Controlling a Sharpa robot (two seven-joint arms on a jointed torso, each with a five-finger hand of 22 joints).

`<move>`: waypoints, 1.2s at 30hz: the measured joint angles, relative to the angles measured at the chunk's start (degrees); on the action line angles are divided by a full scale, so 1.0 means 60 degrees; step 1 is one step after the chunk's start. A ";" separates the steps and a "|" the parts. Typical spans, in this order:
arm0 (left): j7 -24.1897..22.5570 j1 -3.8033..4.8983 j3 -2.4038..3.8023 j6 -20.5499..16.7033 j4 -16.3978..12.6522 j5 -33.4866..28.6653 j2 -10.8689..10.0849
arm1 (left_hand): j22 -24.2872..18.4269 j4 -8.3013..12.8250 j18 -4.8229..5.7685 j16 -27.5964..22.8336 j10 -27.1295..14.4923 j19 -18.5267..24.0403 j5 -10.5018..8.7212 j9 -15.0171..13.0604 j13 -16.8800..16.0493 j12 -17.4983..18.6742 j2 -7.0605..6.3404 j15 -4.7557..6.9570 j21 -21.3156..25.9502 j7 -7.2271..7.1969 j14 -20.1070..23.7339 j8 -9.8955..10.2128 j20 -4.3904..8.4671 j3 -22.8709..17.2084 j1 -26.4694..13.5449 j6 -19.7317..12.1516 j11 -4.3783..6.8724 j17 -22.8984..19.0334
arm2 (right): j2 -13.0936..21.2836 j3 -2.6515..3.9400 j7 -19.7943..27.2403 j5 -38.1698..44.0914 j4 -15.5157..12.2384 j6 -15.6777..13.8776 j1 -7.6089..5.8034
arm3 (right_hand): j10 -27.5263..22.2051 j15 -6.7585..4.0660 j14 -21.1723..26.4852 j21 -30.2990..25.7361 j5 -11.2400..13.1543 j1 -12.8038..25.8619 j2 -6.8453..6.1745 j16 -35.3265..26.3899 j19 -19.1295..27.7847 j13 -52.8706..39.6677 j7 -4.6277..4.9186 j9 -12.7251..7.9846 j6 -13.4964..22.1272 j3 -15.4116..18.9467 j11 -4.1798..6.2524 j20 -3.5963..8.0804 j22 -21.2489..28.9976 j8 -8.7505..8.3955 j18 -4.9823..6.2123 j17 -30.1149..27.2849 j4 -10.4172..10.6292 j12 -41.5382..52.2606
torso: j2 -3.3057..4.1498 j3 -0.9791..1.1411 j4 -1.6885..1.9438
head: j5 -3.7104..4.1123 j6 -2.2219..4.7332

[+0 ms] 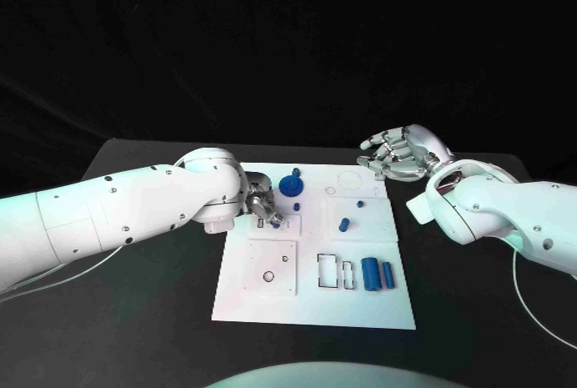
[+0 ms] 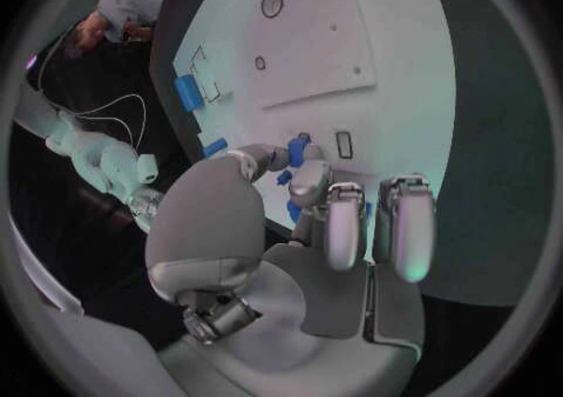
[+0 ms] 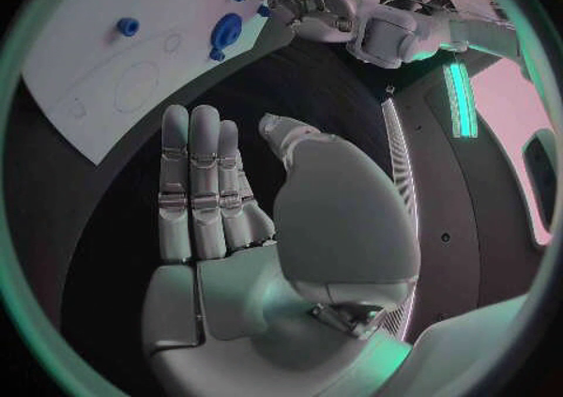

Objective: Assemble the parts on the task board

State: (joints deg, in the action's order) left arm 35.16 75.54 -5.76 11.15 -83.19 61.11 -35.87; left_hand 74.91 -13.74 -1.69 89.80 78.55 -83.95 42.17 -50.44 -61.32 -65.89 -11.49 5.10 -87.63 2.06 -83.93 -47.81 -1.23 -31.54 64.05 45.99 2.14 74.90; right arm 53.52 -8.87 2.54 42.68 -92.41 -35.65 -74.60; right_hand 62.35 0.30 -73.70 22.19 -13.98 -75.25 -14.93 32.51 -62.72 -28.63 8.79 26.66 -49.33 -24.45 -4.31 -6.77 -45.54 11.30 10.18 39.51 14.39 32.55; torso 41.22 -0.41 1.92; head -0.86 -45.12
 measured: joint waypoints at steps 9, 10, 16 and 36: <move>0.0022 0.0000 0.0000 0.0092 -0.0007 -0.0004 0.0000 | 0.0000 0.0027 -0.0001 0.0000 0.0068 0.0000 -0.0001 0.0001 0.0000 0.0000 0.0005 0.0000 0.0001 -0.0017 0.0000 0.0023 0.0000 0.0027 0.0005 0.0052 0.0001 0.0000 | 0.0000 0.0000 0.0001 -0.0009 0.0002 0.0007 0.0002 | 0.0001 0.0000 0.0000 0.0000 0.0000 0.0000 0.0000 0.0000 0.0000 0.0000 -0.0001 0.0000 0.0000 0.0000 -0.0001 0.0000 -0.0001 0.0000 0.0000 -0.0002 0.0000 0.0000 | 0.0005 0.0001 0.0002 | -0.0016 -0.0027; 0.0025 0.0000 0.0000 0.0100 -0.0008 -0.0004 0.0000 | 0.0000 0.0027 0.0000 0.0000 0.0068 0.0000 0.0010 0.0001 0.0002 0.0000 0.0006 0.0000 0.0001 -0.0017 0.0000 0.0024 0.0000 0.0027 0.0006 0.0053 0.0001 0.0000 | 0.0000 0.0000 0.0001 -0.0010 0.0003 0.0007 0.0002 | 0.0002 0.0000 0.0000 0.0000 0.0000 0.0000 0.0000 0.0000 0.0000 -0.0001 -0.0001 0.0000 0.0000 0.0000 -0.0002 0.0000 0.0000 0.0000 0.0000 -0.0002 0.0000 0.0000 | 0.0005 0.0001 0.0001 | -0.0016 -0.0031; 0.0037 0.0000 -0.0001 0.0112 -0.0007 -0.0004 0.0003 | 0.0000 0.0027 0.0000 0.0000 0.0068 0.0000 0.0110 0.0002 0.0033 0.0000 0.0019 0.0000 -0.0031 -0.0003 0.0000 0.0024 0.0000 0.0026 0.0019 0.0067 0.0001 0.0000 | -0.0004 0.0000 0.0001 -0.0014 0.0007 0.0010 0.0003 | 0.0004 0.0000 0.0000 0.0000 0.0000 0.0000 0.0000 0.0000 0.0000 0.0014 -0.0001 0.0008 0.0001 0.0000 -0.0005 0.0000 0.0009 0.0000 0.0000 0.0008 0.0000 -0.0037 | 0.0005 0.0001 0.0000 | -0.0023 -0.0037; 0.0076 0.0005 0.0010 0.0172 0.0109 -0.0189 0.0060 | 0.0000 0.0027 -0.0001 0.0000 0.0103 0.0000 0.0368 0.0012 0.0119 0.0081 0.0057 0.0000 -0.0031 -0.0016 0.0000 0.0024 0.0000 0.0027 -0.0017 0.0159 0.0036 0.0000 | -0.0009 0.0000 0.0001 -0.0018 0.0025 0.0015 0.0005 | 0.0006 0.0000 0.0000 -0.0038 -0.0036 0.0000 0.0000 -0.0036 0.0000 0.0028 -0.0001 0.0007 0.0001 0.0000 -0.0006 0.0000 0.0020 0.0000 0.0000 0.0015 0.0000 -0.0037 | 0.0011 0.0006 -0.0006 | -0.0016 -0.0039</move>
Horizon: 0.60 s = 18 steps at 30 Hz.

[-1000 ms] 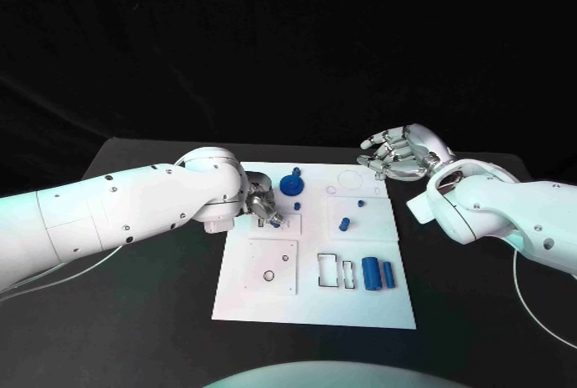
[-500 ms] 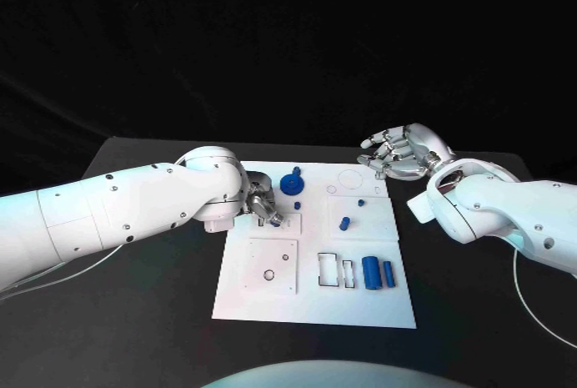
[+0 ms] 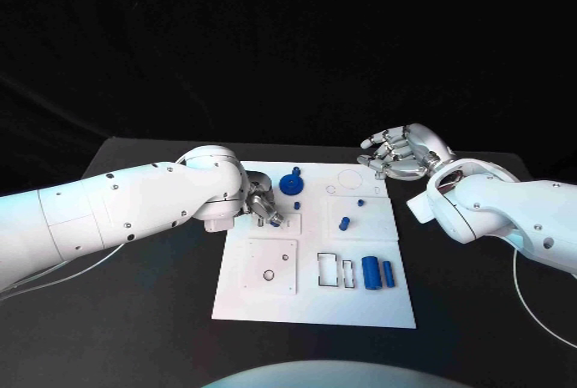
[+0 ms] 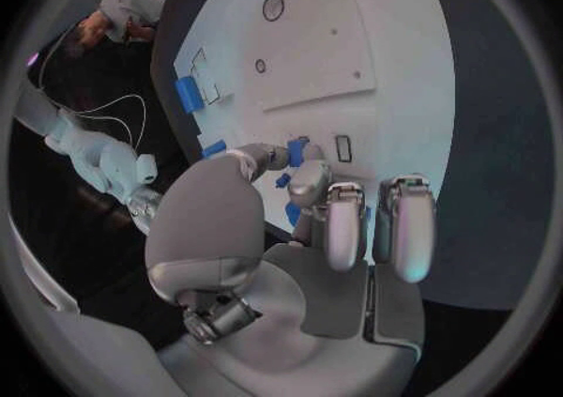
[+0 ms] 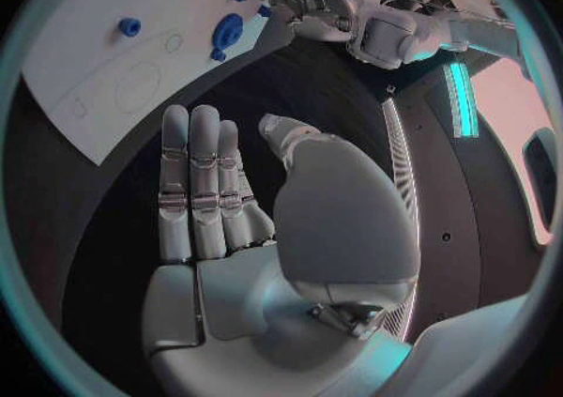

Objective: Assemble the parts on the task board

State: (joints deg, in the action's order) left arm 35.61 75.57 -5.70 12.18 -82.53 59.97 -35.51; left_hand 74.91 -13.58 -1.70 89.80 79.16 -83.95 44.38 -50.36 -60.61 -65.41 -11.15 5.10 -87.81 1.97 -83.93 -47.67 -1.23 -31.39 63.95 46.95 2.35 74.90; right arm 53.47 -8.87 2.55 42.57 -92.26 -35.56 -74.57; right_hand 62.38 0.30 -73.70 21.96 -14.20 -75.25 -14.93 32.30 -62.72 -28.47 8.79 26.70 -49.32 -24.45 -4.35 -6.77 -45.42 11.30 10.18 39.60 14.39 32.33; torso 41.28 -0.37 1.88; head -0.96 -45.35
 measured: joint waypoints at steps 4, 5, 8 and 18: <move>0.0025 0.0001 0.0001 0.0040 0.0048 -0.0163 0.0012 | 0.0000 0.0000 0.0000 0.0000 0.0000 0.0000 0.0003 0.0003 0.0014 0.0000 -0.0001 0.0000 0.0000 0.0002 0.0000 0.0001 0.0000 0.0000 -0.0001 0.0023 0.0000 0.0000 | -0.0010 0.0000 0.0000 0.0000 0.0011 0.0001 0.0000 | 0.0000 0.0000 0.0000 0.0000 0.0000 0.0000 0.0000 0.0000 0.0000 0.0000 0.0000 0.0000 0.0000 0.0000 0.0000 0.0000 0.0000 0.0000 0.0000 0.0000 0.0000 0.0000 | 0.0000 0.0005 0.0005 | 0.0000 -0.0017; 0.0035 0.0001 0.0001 0.0052 0.0059 -0.0204 0.0016 | 0.0000 0.0000 0.0000 0.0000 0.0000 0.0000 0.0003 0.0007 0.0019 0.0000 -0.0001 0.0000 0.0000 -0.0004 0.0000 0.0001 0.0000 0.0000 -0.0001 0.0033 0.0000 0.0000 | -0.0012 0.0000 0.0000 -0.0001 0.0012 0.0001 0.0000 | 0.0000 0.0000 0.0000 0.0000 0.0000 0.0000 0.0000 0.0000 0.0000 0.0000 0.0000 0.0000 0.0000 0.0000 0.0000 0.0000 0.0000 0.0000 0.0000 0.0000 0.0000 0.0000 | 0.0000 0.0005 0.0005 | 0.0000 -0.0023; 0.0072 0.0001 0.0001 0.0081 0.0091 -0.0334 0.0027 | 0.0000 0.0019 -0.0001 0.0000 0.0000 0.0000 0.0015 0.0006 0.0038 0.0057 -0.0002 0.0000 0.0000 -0.0005 0.0000 0.0003 0.0000 0.0019 -0.0002 0.0035 0.0000 0.0000 | -0.0015 0.0000 0.0000 -0.0001 0.0018 0.0002 0.0001 | 0.0000 0.0000 0.0000 0.0000 0.0000 0.0000 0.0000 0.0000 0.0000 0.0000 0.0000 -0.0001 0.0000 0.0000 0.0000 0.0000 0.0000 0.0000 0.0000 0.0000 0.0000 0.0000 | 0.0000 0.0005 0.0005 | -0.0001 -0.0031; 0.0194 0.0010 0.0006 0.0156 0.0152 -0.0655 0.0058 | 0.0000 0.0026 -0.0001 0.0000 -0.0001 0.0000 0.0149 -0.0007 0.0083 0.0079 -0.0004 0.0000 0.0000 -0.0002 0.0000 0.0003 0.0000 0.0026 -0.0004 0.0065 -0.0001 0.0000 | -0.0016 0.0000 0.0000 -0.0002 0.0026 0.0004 0.0004 | 0.0001 0.0000 0.0000 0.0000 0.0000 0.0000 0.0000 -0.0037 0.0000 0.0011 -0.0001 -0.0002 0.0001 0.0000 -0.0001 0.0000 0.0012 0.0000 0.0000 -0.0001 0.0000 0.0000 | -0.0005 -0.0001 0.0008 | 0.0007 -0.0052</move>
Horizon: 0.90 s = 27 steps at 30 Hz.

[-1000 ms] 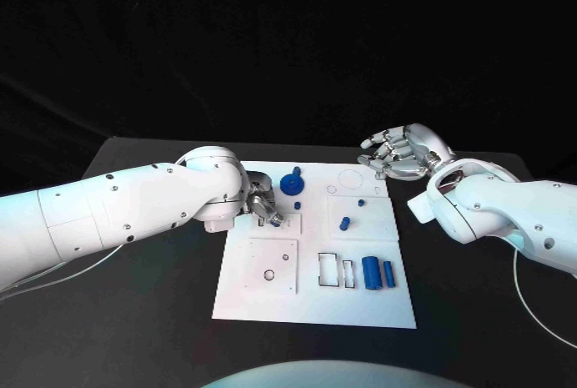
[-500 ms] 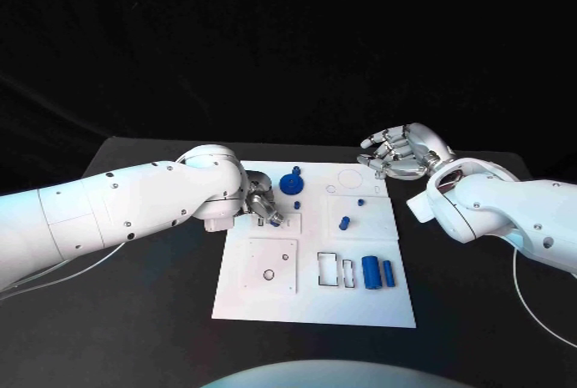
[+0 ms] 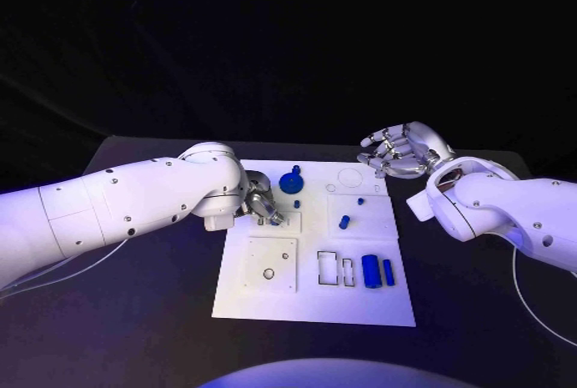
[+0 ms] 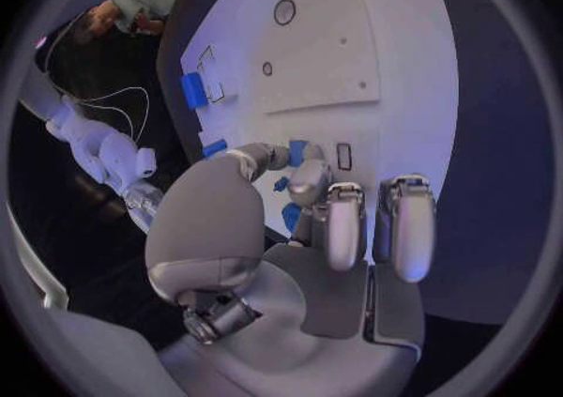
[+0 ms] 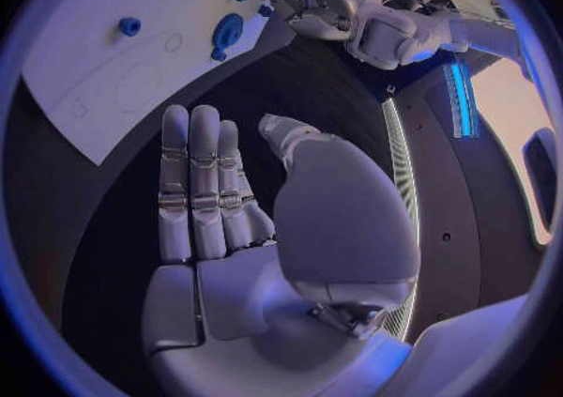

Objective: Assemble the parts on the task board

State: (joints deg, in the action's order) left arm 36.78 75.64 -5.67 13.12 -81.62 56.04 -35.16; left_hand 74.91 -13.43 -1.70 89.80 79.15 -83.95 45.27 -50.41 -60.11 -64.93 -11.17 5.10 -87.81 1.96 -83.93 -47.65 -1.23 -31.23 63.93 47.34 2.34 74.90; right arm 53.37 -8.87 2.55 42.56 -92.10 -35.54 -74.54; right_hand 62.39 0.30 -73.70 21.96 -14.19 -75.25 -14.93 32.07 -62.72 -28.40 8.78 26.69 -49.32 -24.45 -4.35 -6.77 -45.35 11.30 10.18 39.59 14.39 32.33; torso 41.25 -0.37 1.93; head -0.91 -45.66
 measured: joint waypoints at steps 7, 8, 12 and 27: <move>0.0066 0.0005 0.0003 0.0017 0.0051 -0.0136 0.0027 | 0.0000 0.0000 0.0001 0.0000 0.0000 0.0000 0.0001 -0.0003 0.0009 0.0014 -0.0001 0.0000 0.0000 0.0003 0.0000 0.0000 0.0000 0.0000 -0.0001 0.0004 0.0000 0.0000 | -0.0003 0.0000 0.0000 -0.0001 0.0004 0.0002 0.0000 | 0.0001 0.0000 0.0000 0.0000 0.0000 0.0000 0.0000 0.0000 0.0000 0.0000 0.0000 -0.0001 0.0000 0.0000 -0.0001 0.0000 0.0000 0.0000 0.0000 0.0008 0.0000 0.0000 | -0.0004 0.0000 0.0002 | 0.0001 0.0010; 0.0073 0.0005 0.0004 0.0017 0.0059 -0.0151 0.0032 | 0.0000 0.0000 0.0001 0.0000 0.0000 0.0000 0.0001 -0.0003 0.0009 0.0014 -0.0001 0.0000 0.0000 0.0012 0.0000 0.0000 0.0000 0.0000 -0.0001 0.0017 0.0000 0.0000 | -0.0003 0.0000 0.0000 -0.0001 0.0004 0.0002 0.0000 | 0.0001 0.0000 0.0000 0.0000 0.0000 0.0000 0.0000 0.0000 0.0000 0.0000 0.0000 -0.0001 0.0000 0.0000 -0.0001 0.0000 0.0000 0.0000 0.0000 0.0008 0.0000 0.0000 | -0.0005 0.0001 0.0001 | 0.0004 0.0012; 0.0113 0.0010 0.0006 0.0018 0.0096 -0.0223 0.0054 | 0.0000 0.0000 0.0001 0.0000 0.0000 0.0000 0.0000 -0.0003 0.0032 0.0014 0.0028 0.0000 0.0000 0.0011 0.0000 -0.0001 0.0000 0.0000 -0.0032 0.0022 -0.0001 0.0000 | -0.0001 0.0000 0.0000 -0.0001 0.0004 0.0003 0.0000 | 0.0001 0.0000 0.0000 0.0000 0.0000 0.0000 0.0000 0.0000 0.0000 0.0021 0.0000 -0.0002 0.0000 0.0000 -0.0001 0.0000 0.0009 0.0000 0.0000 0.0008 0.0000 -0.0038 | -0.0004 -0.0002 -0.0001 | 0.0005 0.0020; 0.0254 0.0057 0.0024 0.0161 0.0288 -0.0629 0.0152 | 0.0000 0.0423 0.0001 0.0000 0.0035 0.0000 -0.1113 -0.0074 0.0123 0.0144 0.0299 0.0000 0.0000 0.0025 0.0000 0.0219 0.0000 -0.0424 -0.0429 -0.0112 0.0035 0.0000 | 0.0001 0.0000 -0.0002 -0.0002 0.0003 0.0012 0.0004 | 0.0010 0.0000 0.0000 0.0000 0.0001 0.0000 0.0000 0.0000 0.0000 0.0020 -0.0001 -0.0003 0.0001 0.0000 -0.0010 0.0000 0.0008 0.0000 0.0000 0.0006 0.0000 -0.0038 | -0.0001 -0.0003 0.0004 | 0.0015 0.0023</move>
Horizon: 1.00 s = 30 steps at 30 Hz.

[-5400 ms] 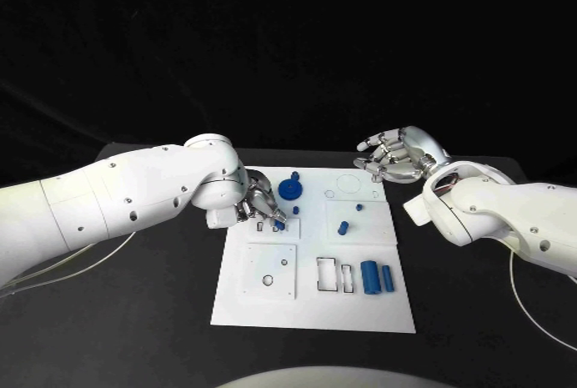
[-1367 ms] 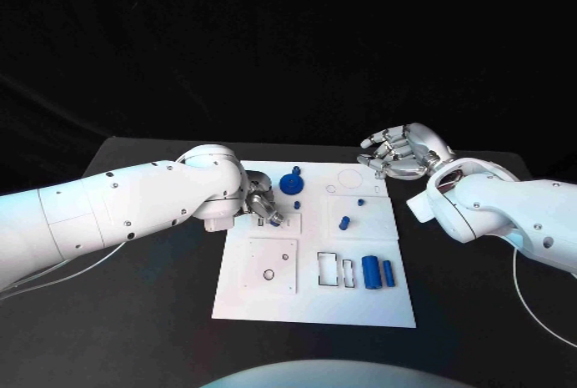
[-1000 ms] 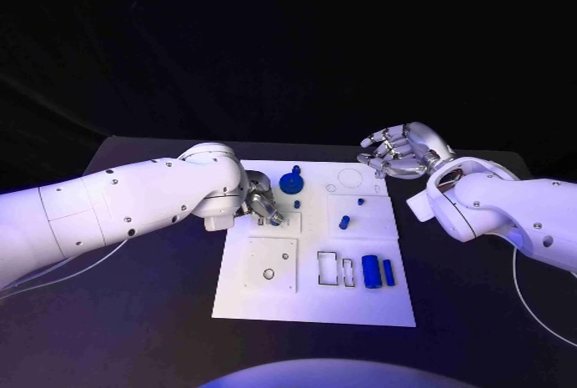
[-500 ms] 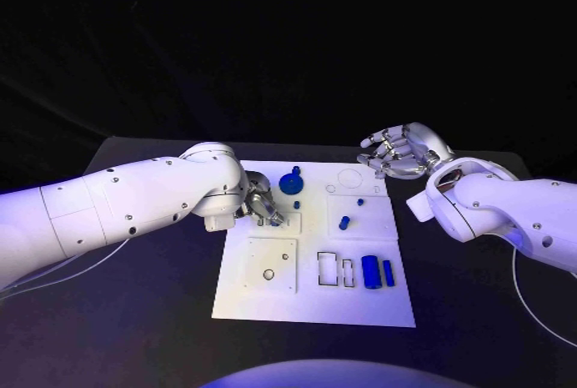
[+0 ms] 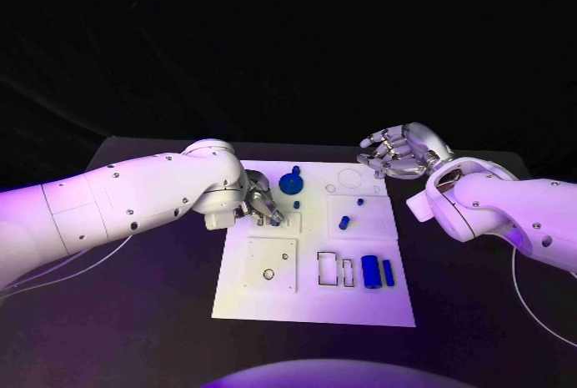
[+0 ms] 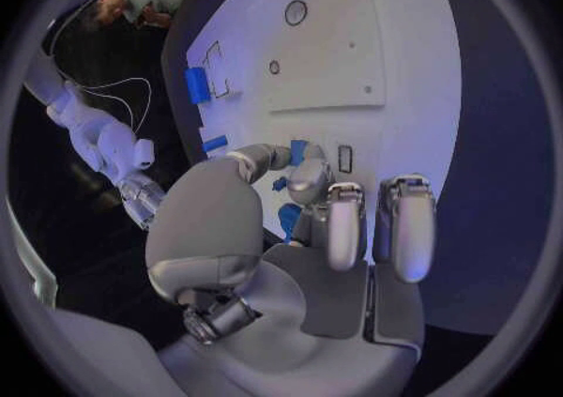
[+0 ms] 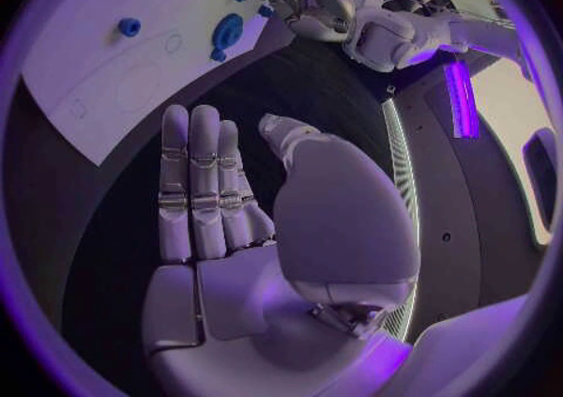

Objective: Assemble the parts on the task board

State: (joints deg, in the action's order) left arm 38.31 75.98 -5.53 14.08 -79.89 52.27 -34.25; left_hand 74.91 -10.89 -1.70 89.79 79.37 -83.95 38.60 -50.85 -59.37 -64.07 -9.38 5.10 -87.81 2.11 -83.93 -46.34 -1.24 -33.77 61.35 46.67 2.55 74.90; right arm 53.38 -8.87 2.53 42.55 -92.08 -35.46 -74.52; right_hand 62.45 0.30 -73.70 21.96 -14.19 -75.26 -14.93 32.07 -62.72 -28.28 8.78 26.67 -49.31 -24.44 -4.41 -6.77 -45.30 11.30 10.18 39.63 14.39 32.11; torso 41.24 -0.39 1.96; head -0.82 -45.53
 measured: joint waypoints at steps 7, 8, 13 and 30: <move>0.0046 0.0012 0.0002 0.0028 0.0049 -0.0099 0.0023 | 0.0000 0.0000 0.0000 0.0000 0.0000 0.0000 -0.0075 0.0020 -0.0004 0.0000 0.0003 0.0000 0.0000 -0.0011 0.0000 0.0030 0.0000 0.0000 0.0003 -0.0013 0.0000 0.0000 | 0.0006 0.0000 -0.0001 0.0000 0.0001 0.0008 0.0004 | 0.0000 0.0000 0.0000 0.0000 0.0000 0.0000 0.0000 -0.0037 -0.0019 0.0014 0.0000 0.0008 0.0000 0.0000 0.0000 -0.0019 0.0012 0.0000 0.0001 0.0008 0.0000 0.0000 | 0.0000 0.0002 -0.0005 | 0.0000 -0.0016; 0.0050 0.0013 0.0002 0.0028 0.0054 -0.0107 0.0026 | 0.0000 0.0000 0.0000 0.0000 0.0000 0.0000 -0.0075 0.0023 -0.0009 0.0000 0.0004 0.0000 0.0000 -0.0011 0.0000 0.0029 0.0000 0.0000 0.0004 -0.0014 0.0000 0.0000 | 0.0006 0.0000 -0.0001 0.0000 0.0001 0.0008 0.0004 | 0.0000 0.0000 0.0000 0.0000 0.0000 0.0000 0.0000 -0.0037 -0.0035 0.0020 0.0000 0.0008 0.0000 0.0000 0.0000 -0.0035 0.0013 0.0000 0.0001 0.0014 0.0000 0.0000 | 0.0001 0.0003 -0.0005 | 0.0003 -0.0019; 0.0065 0.0015 0.0002 0.0021 0.0070 -0.0135 0.0040 | 0.0000 0.0000 0.0001 0.0000 -0.0001 0.0000 -0.0130 0.0035 -0.0016 0.0000 0.0040 0.0000 0.0000 0.0011 0.0000 0.0054 0.0000 0.0000 0.0003 -0.0035 0.0000 0.0000 | 0.0009 0.0000 -0.0001 0.0000 -0.0004 0.0013 0.0005 | 0.0001 0.0000 0.0000 0.0000 0.0000 0.0000 0.0000 -0.0037 -0.0035 0.0020 0.0000 0.0007 0.0000 0.0000 0.0000 -0.0035 0.0014 0.0000 0.0001 0.0014 0.0000 0.0000 | 0.0001 0.0001 -0.0005 | 0.0014 -0.0022; 0.0125 0.0009 0.0051 0.0040 0.0173 -0.0259 0.0099 | 0.0000 0.0004 -0.0001 0.0000 0.0033 0.0000 0.0228 0.0074 -0.0063 0.0000 0.0120 0.0000 0.0000 0.0009 0.0000 0.0245 0.0000 0.0004 -0.0008 0.0013 -0.0035 0.0000 | 0.0006 -0.0001 -0.0002 0.0004 0.0008 0.0043 0.0019 | 0.0001 0.0000 0.0000 -0.0038 0.0001 0.0000 0.0000 -0.0036 -0.0035 0.0037 0.0000 0.0007 0.0000 0.0000 -0.0001 -0.0034 0.0025 0.0000 0.0000 0.0022 0.0000 0.0000 | 0.0005 -0.0002 -0.0004 | 0.0033 -0.0039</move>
State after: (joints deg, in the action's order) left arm 39.06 76.03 -5.22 14.32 -78.86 50.71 -33.66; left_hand 74.90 -10.86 -1.70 89.80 79.56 -83.95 39.96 -50.41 -59.75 -64.07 -8.66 5.10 -87.81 2.16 -83.93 -44.87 -1.23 -33.75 61.30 46.75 2.34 74.90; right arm 53.42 -8.87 2.52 42.57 -92.03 -35.20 -74.41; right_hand 62.45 0.30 -73.70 21.73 -14.19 -75.26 -14.93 31.85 -62.93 -28.06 8.78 26.72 -49.31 -24.44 -4.42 -6.97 -45.15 11.30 10.18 39.76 14.39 32.11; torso 41.28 -0.40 1.93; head -0.63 -45.76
